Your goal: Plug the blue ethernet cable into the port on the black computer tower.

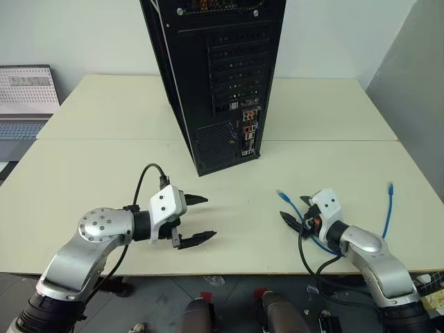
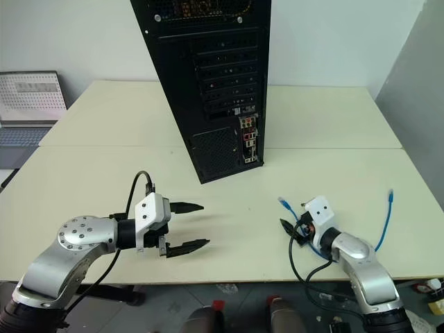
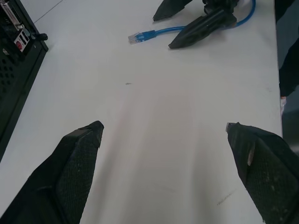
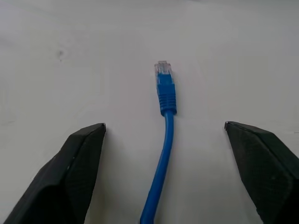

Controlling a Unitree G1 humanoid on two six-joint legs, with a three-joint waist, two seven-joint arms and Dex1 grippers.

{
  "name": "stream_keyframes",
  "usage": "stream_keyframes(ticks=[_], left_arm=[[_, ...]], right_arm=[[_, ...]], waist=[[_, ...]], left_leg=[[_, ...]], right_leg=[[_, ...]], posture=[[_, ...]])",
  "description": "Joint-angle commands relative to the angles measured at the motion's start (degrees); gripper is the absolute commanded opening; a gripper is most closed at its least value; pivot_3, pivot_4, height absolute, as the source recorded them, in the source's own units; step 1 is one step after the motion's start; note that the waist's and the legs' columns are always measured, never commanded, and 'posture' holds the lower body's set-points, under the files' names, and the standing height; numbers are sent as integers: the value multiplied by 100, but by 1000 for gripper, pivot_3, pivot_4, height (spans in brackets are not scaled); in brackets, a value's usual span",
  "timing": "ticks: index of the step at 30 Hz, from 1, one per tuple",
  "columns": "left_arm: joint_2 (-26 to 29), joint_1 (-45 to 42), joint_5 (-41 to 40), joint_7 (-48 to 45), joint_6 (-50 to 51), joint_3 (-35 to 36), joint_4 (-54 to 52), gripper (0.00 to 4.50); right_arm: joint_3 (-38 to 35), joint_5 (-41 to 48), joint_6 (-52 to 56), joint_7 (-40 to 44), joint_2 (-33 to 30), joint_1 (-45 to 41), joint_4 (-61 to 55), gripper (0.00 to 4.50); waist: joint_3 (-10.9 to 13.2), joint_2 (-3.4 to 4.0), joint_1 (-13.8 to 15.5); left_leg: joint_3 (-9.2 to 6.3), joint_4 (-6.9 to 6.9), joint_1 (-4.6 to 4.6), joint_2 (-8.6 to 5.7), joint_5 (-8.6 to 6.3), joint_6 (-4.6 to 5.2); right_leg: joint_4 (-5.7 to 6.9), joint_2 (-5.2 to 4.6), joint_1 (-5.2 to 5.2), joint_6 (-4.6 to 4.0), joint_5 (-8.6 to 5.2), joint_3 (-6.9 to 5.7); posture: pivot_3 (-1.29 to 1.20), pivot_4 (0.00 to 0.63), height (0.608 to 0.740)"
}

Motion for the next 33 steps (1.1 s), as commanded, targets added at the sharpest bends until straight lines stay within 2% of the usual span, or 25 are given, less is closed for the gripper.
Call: stream_keyframes(ticks=[1, 2, 4, 13, 14, 25, 33], left_arm=[[0, -35, 25, -35, -186, 46, -50, 4500], [-5, -22, 35, -34, -206, 47, -36, 4500], [-13, -3, 57, -21, -242, 44, 3, 4500], [-88, -81, 187, -122, -472, -90, 235, 4500], [-102, -139, 230, -155, -505, -151, 304, 4500], [-366, -1040, 544, -593, -813, -829, 978, 4500], [-625, -1343, 583, -790, -886, -1008, 1189, 4500]], right_arm=[[-32, -16, 5, 126, -112, -53, -187, 3235], [-22, -10, 8, 155, -122, -39, -221, 2882], [-2, 1, 33, 198, -128, -26, -269, 2509], [118, -70, -48, 461, -241, -161, -244, 221], [165, -66, -79, 576, -295, -228, -284, 70], [1077, 178, 108, 2198, -962, -1320, -986, 27], [1444, 193, 315, 2480, -874, -1775, -1012, 27]], waist=[[0, 0, 0], [0, 0, 0], [0, 0, 0], [0, 0, 0], [0, 0, 1], [0, 0, -1], [0, 0, 2]], left_leg=[[-1, 0, 0, 1, 0, 0], [-1, 0, 0, 0, 0, 0], [0, 0, 0, 0, 0, 0], [0, 0, 0, 0, 0, 0], [-1, 0, 0, -1, 0, 0], [-3, 4, -2, -6, 0, 0], [-9, 6, -5, -4, 0, 0]], right_leg=[[0, 0, 0, 0, 0, -1], [0, 0, 0, 0, 0, 0], [0, 0, 1, 0, 0, 0], [0, 0, 1, 0, 0, 0], [0, 0, 1, 0, 0, -1], [0, 4, 1, 0, 0, -5], [1, 5, 0, -1, 1, -8]], posture=[[0, 150, 740], [0, 150, 740], [0, 150, 740], [0, 150, 740], [0, 150, 740], [0, 150, 740], [0, 150, 740]])
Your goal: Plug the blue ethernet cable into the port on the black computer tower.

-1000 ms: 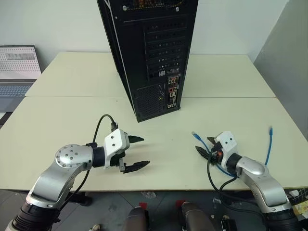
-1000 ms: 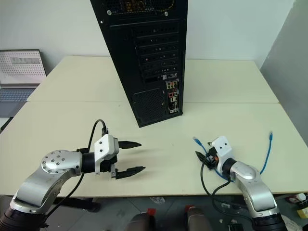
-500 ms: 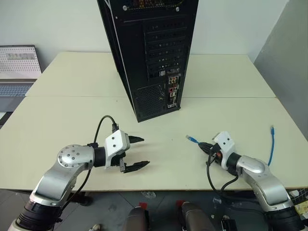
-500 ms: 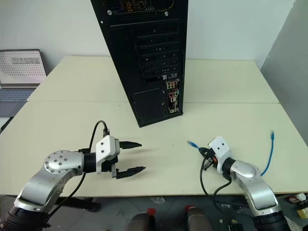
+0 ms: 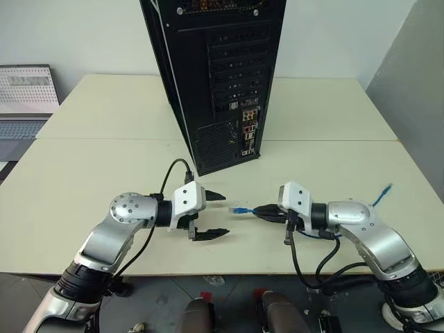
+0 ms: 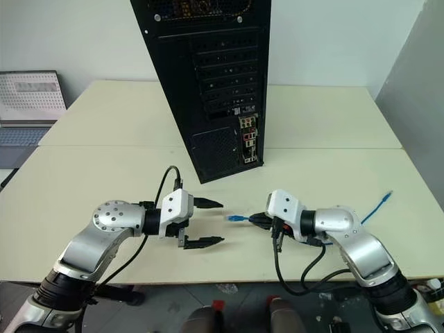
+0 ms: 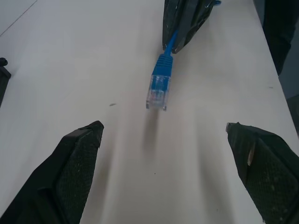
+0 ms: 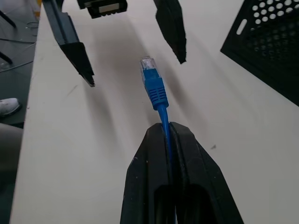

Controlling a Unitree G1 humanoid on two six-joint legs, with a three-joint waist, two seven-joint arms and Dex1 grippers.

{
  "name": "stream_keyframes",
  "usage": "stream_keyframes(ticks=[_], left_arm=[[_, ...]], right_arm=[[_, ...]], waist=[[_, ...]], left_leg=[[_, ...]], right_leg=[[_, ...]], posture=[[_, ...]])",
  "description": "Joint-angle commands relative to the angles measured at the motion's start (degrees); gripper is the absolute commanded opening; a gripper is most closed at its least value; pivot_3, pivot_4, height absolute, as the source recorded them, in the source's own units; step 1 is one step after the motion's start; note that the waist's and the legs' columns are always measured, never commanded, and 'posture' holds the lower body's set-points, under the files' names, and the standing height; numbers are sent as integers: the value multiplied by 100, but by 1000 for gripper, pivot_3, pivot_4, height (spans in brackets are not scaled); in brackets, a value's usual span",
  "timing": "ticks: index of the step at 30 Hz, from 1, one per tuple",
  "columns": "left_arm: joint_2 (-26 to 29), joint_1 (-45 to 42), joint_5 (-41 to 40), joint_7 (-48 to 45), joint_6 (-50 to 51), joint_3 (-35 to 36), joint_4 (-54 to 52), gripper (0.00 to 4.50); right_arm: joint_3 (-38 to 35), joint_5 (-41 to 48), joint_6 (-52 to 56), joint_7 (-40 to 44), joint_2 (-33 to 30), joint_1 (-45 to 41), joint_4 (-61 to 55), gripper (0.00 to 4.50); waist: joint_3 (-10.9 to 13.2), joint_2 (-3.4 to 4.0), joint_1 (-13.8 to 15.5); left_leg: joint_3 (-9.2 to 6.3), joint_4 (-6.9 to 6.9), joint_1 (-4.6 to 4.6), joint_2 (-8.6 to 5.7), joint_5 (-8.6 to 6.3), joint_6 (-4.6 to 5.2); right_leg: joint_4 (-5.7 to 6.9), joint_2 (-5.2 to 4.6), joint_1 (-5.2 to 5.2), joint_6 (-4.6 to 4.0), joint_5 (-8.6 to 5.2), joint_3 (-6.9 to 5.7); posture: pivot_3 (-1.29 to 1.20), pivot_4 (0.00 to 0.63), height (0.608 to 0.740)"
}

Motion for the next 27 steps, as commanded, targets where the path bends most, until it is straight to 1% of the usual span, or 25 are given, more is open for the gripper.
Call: stream_keyframes(ticks=[1, 3, 5, 6, 15, 17, 18, 19, 22, 23, 24, 27], left_arm=[[-96, -132, -28, -101, -135, -42, -15, 4500], [-108, -140, -49, -175, -157, -47, 18, 4500], [-136, -145, -84, -226, -161, -26, 47, 4123], [-141, -147, -106, -256, -150, -20, 55, 4038], [-153, -142, -52, -362, -168, -30, 89, 2047], [-174, -142, -34, -353, -169, -41, 84, 1490], [-184, -139, -25, -349, -173, -49, 81, 1372], [-193, -139, -17, -345, -174, -56, 78, 1012], [-213, -134, 5, -344, -185, -63, 66, 518], [-217, -132, 13, -345, -190, -65, 63, 365], [-218, -131, 29, -350, -210, -75, 65, 302], [-220, -105, 66, -368, -290, -93, 69, 302]], right_arm=[[93, 47, 36, 110, 33, -165, -181, 27], [140, 27, 34, 120, 45, -177, -183, 27], [173, 10, 21, 125, 44, -170, -184, 0], [180, 8, 17, 125, 42, -166, -185, 0], [164, 8, 9, 153, 8, -129, -227, 0], [167, 4, 8, 155, 3, -126, -237, 0], [170, 3, 12, 154, 2, -127, -242, 0], [172, 0, 14, 154, 1, -130, -243, 0], [186, -12, 11, 160, 1, -139, -250, 0], [192, -16, 7, 166, 0, -143, -251, 0], [199, -23, -2, 173, 0, -149, -244, 0], [217, -35, 25, 190, 6, -173, -212, 0]], waist=[[0, 0, 0], [0, 0, 0], [0, 0, -1], [0, 0, -1], [0, 0, -1], [0, 0, -1], [0, 0, -1], [0, 0, -1], [0, 0, -1], [0, 0, -1], [0, 0, -1], [0, 0, -1]], left_leg=[[0, 0, 0, 1, 0, 0], [0, 1, 0, 1, 0, 0], [-1, 1, 0, 0, 0, 0], [-1, 1, 1, 1, 0, 0], [-2, 2, 0, 1, 0, 0], [-2, 2, 0, 1, 0, 0], [-2, 2, 0, 1, 0, 0], [-3, 2, 0, 1, 0, 0], [-2, 2, 0, 1, 0, 0], [-3, 2, 0, 1, 0, 0], [-3, 2, 0, 1, 0, 0], [-3, 2, 0, 1, 0, 0]], right_leg=[[0, 0, 0, 0, 0, 1], [0, 0, 0, 0, 0, 0], [1, 0, 0, 0, 0, -1], [1, 0, 0, 0, 0, 0], [1, 0, 0, 0, 0, -1], [1, 0, 0, 0, 0, -1], [1, 0, 0, 0, 0, -1], [1, 0, 0, 0, 0, -1], [1, 0, 0, 0, 0, -1], [1, 0, 0, 0, 0, -1], [1, 0, 0, 0, 0, -1], [1, 0, 0, 0, 0, -1]], posture=[[0, 150, 740], [0, 150, 740], [0, 150, 740], [0, 150, 740], [0, 150, 740], [0, 150, 740], [0, 150, 740], [0, 150, 740], [0, 150, 740], [0, 150, 740], [0, 150, 740], [0, 150, 740]])
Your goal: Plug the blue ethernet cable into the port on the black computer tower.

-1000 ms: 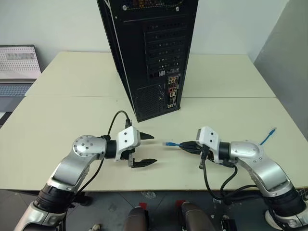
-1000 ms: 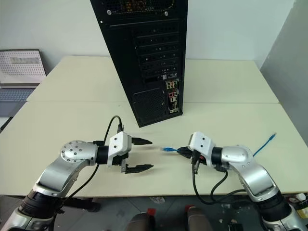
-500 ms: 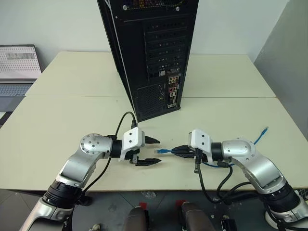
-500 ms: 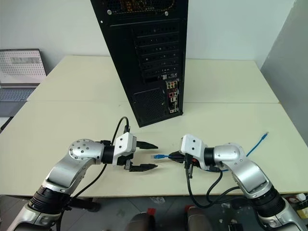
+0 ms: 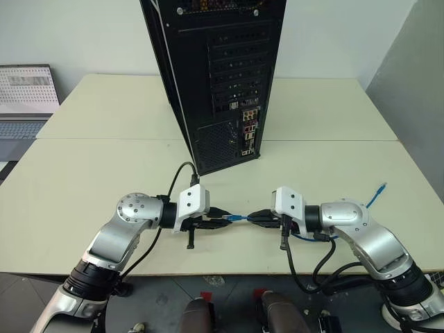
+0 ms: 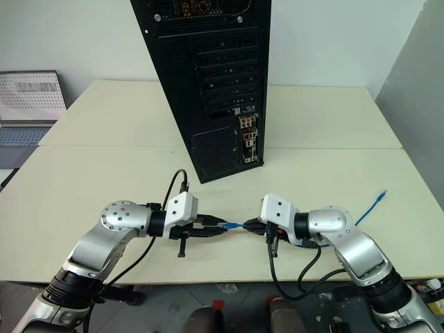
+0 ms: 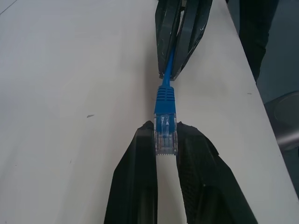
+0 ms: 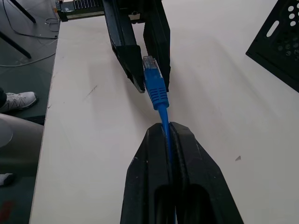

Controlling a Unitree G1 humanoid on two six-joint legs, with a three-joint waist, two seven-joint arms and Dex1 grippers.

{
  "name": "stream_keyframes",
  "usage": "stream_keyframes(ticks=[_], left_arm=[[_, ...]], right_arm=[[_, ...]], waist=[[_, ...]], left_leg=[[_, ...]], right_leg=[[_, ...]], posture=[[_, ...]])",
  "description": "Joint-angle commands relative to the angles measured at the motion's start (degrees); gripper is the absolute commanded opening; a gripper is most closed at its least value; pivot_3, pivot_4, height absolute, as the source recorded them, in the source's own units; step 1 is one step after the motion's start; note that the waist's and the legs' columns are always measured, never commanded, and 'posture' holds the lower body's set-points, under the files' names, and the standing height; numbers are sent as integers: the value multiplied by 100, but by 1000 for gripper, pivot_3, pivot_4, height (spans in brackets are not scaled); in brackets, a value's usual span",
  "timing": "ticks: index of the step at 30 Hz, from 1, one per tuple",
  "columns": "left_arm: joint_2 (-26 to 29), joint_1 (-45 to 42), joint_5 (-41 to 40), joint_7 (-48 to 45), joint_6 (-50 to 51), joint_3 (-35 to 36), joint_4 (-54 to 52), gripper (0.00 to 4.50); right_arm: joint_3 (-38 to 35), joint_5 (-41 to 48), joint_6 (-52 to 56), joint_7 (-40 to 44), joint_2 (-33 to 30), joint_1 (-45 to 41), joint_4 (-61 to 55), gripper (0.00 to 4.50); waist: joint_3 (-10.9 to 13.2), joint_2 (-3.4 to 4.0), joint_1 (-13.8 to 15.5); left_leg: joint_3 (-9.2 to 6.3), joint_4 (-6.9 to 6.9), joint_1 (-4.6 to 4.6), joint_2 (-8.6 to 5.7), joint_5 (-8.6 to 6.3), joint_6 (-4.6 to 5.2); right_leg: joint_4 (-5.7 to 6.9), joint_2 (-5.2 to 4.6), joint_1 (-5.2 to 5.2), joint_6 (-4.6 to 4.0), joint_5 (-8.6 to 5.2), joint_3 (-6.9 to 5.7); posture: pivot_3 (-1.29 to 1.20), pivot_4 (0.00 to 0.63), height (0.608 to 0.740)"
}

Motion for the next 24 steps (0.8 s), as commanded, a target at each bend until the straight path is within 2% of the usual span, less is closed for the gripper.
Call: stream_keyframes(ticks=[1, 3, 4, 7, 8, 10, 11, 14, 15, 17, 20, 24], left_arm=[[-27, -27, 45, -24, -218, -41, -91, 302], [-13, 19, 81, -62, -349, -61, -96, 302], [-8, 37, 96, -72, -406, -67, -95, 302], [-23, 97, 281, -9, -985, -62, 13, 302], [-54, 111, 360, 43, -1238, -51, 64, 302], [-73, 125, 642, 149, -1902, -83, 227, 302], [-83, 123, 800, 222, -2306, -89, 353, 302], [-162, 43, 1295, 579, -3617, -57, 819, 301], [-195, -3, 1483, 753, -4137, -40, 1015, 301], [-277, -88, 1804, 1118, -5072, 4, 1375, 301], [-403, -203, 2193, 1695, -6150, 99, 1797, 301], [-482, -301, 2606, 2382, -7040, 181, 2101, 301]], right_arm=[[16, 29, 13, 86, -16, -97, -164, 0], [15, 12, -6, 127, -29, -130, -96, 518], [11, 10, -19, 148, -35, -142, -71, 583], [-148, 143, 11, 410, -212, -251, -25, 1442], [-233, 224, 64, 517, -302, -282, -39, 1549], [-417, 451, 235, 702, -470, -303, -97, 2069], [-514, 611, 365, 758, -531, -304, -134, 2140], [-835, 1207, 922, 789, -546, -279, -262, 2712], [-936, 1398, 1108, 716, -472, -257, -292, 3052], [-1085, 1725, 1446, 528, -287, -227, -347, 3396], [-1182, 2080, 1886, 132, 94, -213, -380, 4140], [-1217, 2330, 2258, -427, 647, -199, -257, 4153]], waist=[[0, 0, 0], [0, 0, 0], [0, 0, 0], [0, 0, 0], [0, 0, 2], [0, 0, 7], [0, 0, 8], [0, 0, 12], [0, 0, 9], [0, 0, 8], [0, 0, 12], [-2, -3, 13]], left_leg=[[0, 0, 0, 0, 0, 0], [0, 0, 0, 0, 0, 0], [0, 0, 0, 0, 0, 0], [0, 0, 0, 0, 0, 0], [0, 0, 0, 0, 0, 0], [0, 0, 0, 2, 0, 0], [-1, 0, 1, 2, 0, 0], [-1, 0, 1, 1, 0, 0], [-1, 0, 1, 1, 0, 0], [-1, 0, 1, 4, 0, 1], [-1, 0, 0, 4, 0, 1], [-2, 0, -2, 4, 0, 0]], right_leg=[[0, 0, 0, 0, 0, 0], [0, 0, 0, 0, 0, 0], [0, 0, 0, 0, 0, 0], [0, 0, 0, 0, 0, 0], [0, 0, 0, 0, 0, 0], [0, -3, 0, 0, 0, 0], [-1, -4, 2, 0, 0, -1], [-1, -5, 2, -1, 0, -1], [-1, -5, 2, -1, 1, -1], [-1, -5, 2, -2, 1, 0], [0, -7, 1, -2, 1, 1], [1, -10, 1, -1, 2, -1]], posture=[[0, 150, 740], [0, 150, 740], [0, 150, 740], [0, 150, 740], [0, 150, 740], [0, 150, 740], [0, 150, 740], [0, 150, 740], [0, 150, 740], [0, 150, 740], [0, 150, 740], [0, 150, 740]])
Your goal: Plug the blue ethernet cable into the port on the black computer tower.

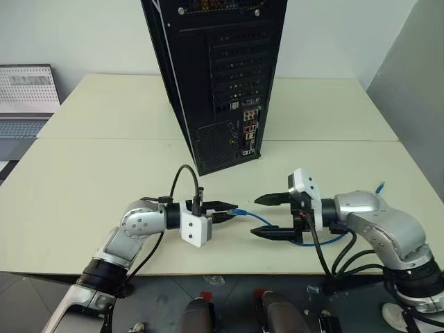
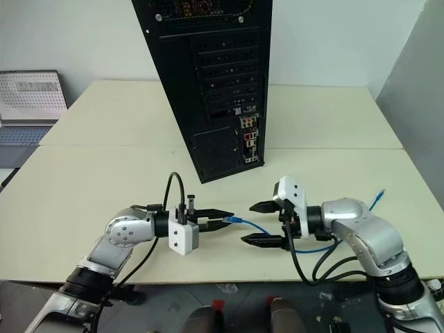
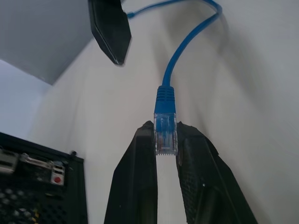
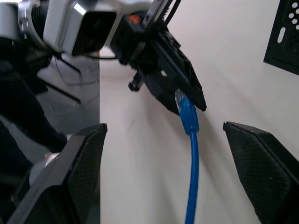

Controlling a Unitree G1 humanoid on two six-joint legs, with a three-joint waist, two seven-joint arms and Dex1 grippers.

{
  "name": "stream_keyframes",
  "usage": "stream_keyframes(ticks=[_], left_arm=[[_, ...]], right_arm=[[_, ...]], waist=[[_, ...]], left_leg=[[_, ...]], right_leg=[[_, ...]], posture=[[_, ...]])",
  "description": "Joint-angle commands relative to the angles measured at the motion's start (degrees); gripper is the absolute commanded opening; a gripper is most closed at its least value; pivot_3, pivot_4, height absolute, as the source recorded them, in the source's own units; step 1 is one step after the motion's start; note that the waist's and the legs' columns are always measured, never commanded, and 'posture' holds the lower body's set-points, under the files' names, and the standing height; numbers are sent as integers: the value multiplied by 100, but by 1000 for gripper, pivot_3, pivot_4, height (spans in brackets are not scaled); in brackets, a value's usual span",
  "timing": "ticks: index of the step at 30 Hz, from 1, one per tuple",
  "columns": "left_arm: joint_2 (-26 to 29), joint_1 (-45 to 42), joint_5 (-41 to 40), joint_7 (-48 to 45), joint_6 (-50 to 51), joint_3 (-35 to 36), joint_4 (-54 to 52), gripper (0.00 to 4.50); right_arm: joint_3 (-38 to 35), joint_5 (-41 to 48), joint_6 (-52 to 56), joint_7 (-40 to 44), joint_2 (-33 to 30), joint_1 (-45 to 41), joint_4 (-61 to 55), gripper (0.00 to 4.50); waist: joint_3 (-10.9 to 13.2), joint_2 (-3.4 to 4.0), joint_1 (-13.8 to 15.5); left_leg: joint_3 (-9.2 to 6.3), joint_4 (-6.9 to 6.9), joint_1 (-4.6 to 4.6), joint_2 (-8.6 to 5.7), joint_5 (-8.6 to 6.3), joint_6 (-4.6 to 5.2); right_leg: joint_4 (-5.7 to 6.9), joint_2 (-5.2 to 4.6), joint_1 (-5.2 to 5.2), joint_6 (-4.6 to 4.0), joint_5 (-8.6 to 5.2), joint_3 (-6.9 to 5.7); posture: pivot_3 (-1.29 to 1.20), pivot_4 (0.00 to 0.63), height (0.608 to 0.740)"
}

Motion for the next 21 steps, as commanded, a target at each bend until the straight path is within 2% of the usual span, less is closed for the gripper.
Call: stream_keyframes(ticks=[1, 10, 14, 21], left_arm=[[-31, -124, 292, 620, -741, 195, 152, 301], [64, -185, 597, 1145, -1038, 102, 293, 301], [87, -231, 713, 1308, -1065, 89, 350, 301], [136, -208, 824, 1493, -1104, 32, 325, 301]], right_arm=[[-193, 288, 240, -437, 286, -8, -41, 4153], [-341, 622, 452, -726, 541, -80, 83, 4153], [-362, 692, 481, -779, 539, -113, 115, 3442], [-432, 857, 583, -859, 566, -173, 166, 1695]], waist=[[0, 0, 1], [0, 1, -4], [0, 1, -4], [0, 1, -6]], left_leg=[[-2, 0, -1, 0, 0, 0], [-6, 0, -1, -1, 0, 0], [-7, 0, -2, -1, 0, 0], [-9, 0, -2, -1, 0, 0]], right_leg=[[0, 0, 0, 0, 0, -2], [1, -1, 0, 0, 0, -10], [2, -1, 1, 0, 0, -11], [1, -1, 1, 0, 0, -13]], posture=[[0, 150, 740], [0, 150, 740], [0, 150, 740], [0, 150, 740]])
